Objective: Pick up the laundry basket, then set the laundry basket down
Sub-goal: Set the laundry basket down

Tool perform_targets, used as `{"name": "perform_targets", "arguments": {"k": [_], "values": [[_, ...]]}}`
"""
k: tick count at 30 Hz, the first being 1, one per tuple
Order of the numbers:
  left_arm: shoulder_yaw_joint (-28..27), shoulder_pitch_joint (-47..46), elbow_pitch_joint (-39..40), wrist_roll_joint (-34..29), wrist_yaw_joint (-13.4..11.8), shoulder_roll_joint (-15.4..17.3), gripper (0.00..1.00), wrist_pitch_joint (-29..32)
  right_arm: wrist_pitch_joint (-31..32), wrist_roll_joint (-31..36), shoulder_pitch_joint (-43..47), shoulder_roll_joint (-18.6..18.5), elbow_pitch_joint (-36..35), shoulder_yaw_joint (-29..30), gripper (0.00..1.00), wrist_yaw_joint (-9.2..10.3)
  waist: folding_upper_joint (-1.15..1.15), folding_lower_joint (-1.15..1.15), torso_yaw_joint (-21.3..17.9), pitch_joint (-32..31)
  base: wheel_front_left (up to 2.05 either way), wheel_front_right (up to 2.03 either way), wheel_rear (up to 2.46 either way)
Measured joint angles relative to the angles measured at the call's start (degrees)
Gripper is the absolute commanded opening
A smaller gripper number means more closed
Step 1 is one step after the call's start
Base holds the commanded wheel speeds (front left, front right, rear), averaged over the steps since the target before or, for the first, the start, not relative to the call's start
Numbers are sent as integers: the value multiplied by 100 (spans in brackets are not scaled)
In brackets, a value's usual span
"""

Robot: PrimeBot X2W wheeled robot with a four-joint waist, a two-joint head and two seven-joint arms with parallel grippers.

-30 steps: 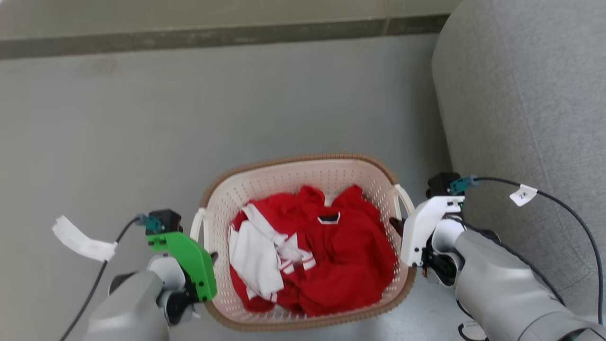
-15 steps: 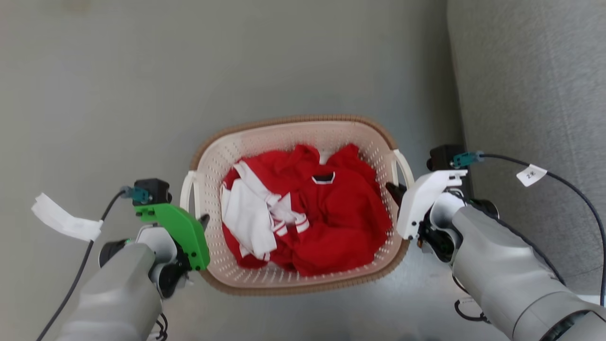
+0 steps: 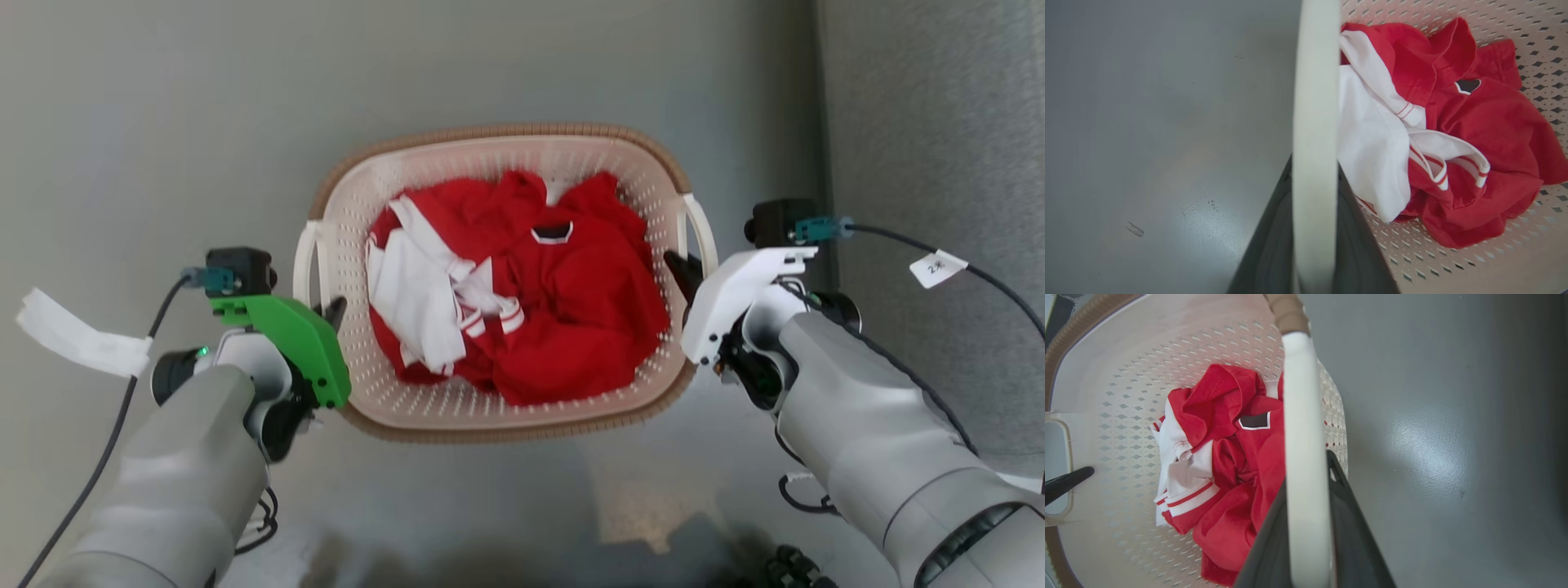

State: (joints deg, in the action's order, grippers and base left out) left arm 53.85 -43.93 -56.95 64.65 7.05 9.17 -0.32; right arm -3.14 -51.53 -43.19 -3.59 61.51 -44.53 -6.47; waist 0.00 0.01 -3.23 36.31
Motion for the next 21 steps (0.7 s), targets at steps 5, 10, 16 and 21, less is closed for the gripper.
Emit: {"name": "perform_targets", "arguments": {"k": [5,10,16,21], "values": [[-2,-156,-30,-91,1,7,0,-135,-149,-4,-139,1,-1,1,0,0,0,0,7,316,0,0,0],[1,-291,-70,-109,2,7,0,-280,-278,-4,-255,2,-1,-1,0,-1,0,0,16,602,0,0,0],[0,-503,-149,-147,7,7,0,-501,-548,-3,-439,2,-8,-3,0,-1,0,0,35,941,0,0,0],[3,-608,-202,-176,8,0,0,-597,-675,-4,-489,4,-5,-12,0,-1,0,0,48,1148,0,0,0]]}}
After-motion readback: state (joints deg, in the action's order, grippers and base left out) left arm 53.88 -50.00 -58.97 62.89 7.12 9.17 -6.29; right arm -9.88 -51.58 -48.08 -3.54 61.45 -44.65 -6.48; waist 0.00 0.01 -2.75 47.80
